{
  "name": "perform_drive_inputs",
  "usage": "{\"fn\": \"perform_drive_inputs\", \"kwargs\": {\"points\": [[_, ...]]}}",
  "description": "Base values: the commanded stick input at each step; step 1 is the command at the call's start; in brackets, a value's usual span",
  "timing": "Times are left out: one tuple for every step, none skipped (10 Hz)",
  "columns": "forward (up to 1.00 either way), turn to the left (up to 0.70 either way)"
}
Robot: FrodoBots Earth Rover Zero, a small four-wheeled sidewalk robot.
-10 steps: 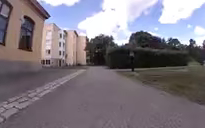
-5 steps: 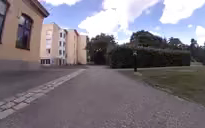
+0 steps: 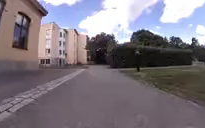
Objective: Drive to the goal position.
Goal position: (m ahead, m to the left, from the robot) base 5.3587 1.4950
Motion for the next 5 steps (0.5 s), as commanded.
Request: {"fn": "perform_drive_inputs", "kwargs": {"points": [[0.85,0.01],[0.85,0.01],[0.85,0.01],[0.85,0.01],[0.85,0.01]]}}
